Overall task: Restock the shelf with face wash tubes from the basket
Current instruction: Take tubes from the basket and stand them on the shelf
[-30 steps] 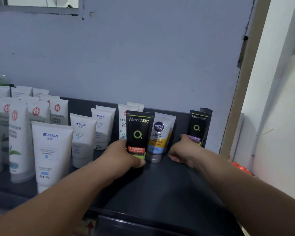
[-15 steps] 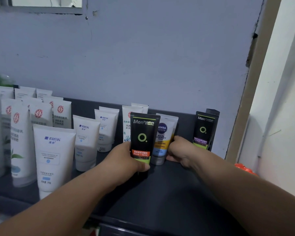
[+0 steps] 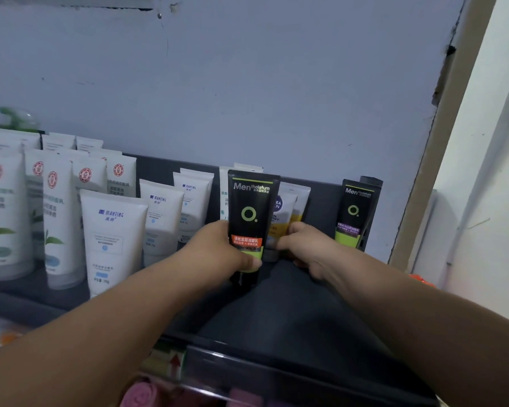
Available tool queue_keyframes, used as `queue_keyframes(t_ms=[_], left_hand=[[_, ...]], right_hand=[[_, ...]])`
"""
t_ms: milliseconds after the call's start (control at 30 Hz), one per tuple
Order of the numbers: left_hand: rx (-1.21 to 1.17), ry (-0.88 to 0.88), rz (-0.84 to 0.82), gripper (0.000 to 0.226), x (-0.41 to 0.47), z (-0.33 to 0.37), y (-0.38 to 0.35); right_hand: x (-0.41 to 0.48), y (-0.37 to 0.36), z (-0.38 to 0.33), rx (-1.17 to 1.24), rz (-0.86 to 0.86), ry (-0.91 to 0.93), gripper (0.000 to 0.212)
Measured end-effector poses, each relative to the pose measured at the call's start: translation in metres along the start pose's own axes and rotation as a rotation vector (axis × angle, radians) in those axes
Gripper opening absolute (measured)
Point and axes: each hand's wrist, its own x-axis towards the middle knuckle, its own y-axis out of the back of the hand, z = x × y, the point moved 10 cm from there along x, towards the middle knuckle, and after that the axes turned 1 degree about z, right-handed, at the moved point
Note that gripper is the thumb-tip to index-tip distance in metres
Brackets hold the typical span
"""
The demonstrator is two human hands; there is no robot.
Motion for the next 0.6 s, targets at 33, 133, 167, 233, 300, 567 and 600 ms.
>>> queue_keyframes(t_ms=[33, 133, 167, 233, 300, 567, 600], left_hand=[[0.000, -0.008, 0.004, 0.024, -0.003, 0.003, 0.003], [-0.007, -0.032, 0.029, 0.021, -0.013, 0.011, 0.014], [-0.014, -0.039, 0.033, 0.021, -0.016, 0.013, 0.017], [-0.030, -0.057, 0.035, 0.021, -0.023, 0.019, 0.024], [-0.037, -0.099, 0.037, 0.020, -0.028, 0.030, 0.032], [-0.050, -0.191, 0.016, 0.018, -0.036, 0.073, 0.067], [-0.052, -0.193, 0.004, 0.019, -0.037, 0.076, 0.068]], right_hand=[[-0.002, 0.000, -0.001, 0.008, -0.001, 0.016, 0.023], [-0.012, -0.001, -0.002, -0.045, 0.014, 0.046, 0.034], [-0.016, -0.002, -0.003, -0.080, 0.013, 0.053, 0.035], [-0.029, -0.003, -0.003, -0.139, -0.018, 0.065, 0.034], [-0.049, -0.004, -0.004, -0.167, -0.060, 0.075, 0.032], [-0.122, -0.019, -0.008, -0.111, -0.179, 0.090, 0.023], [-0.129, -0.021, -0.008, -0.119, -0.177, 0.083, 0.023]])
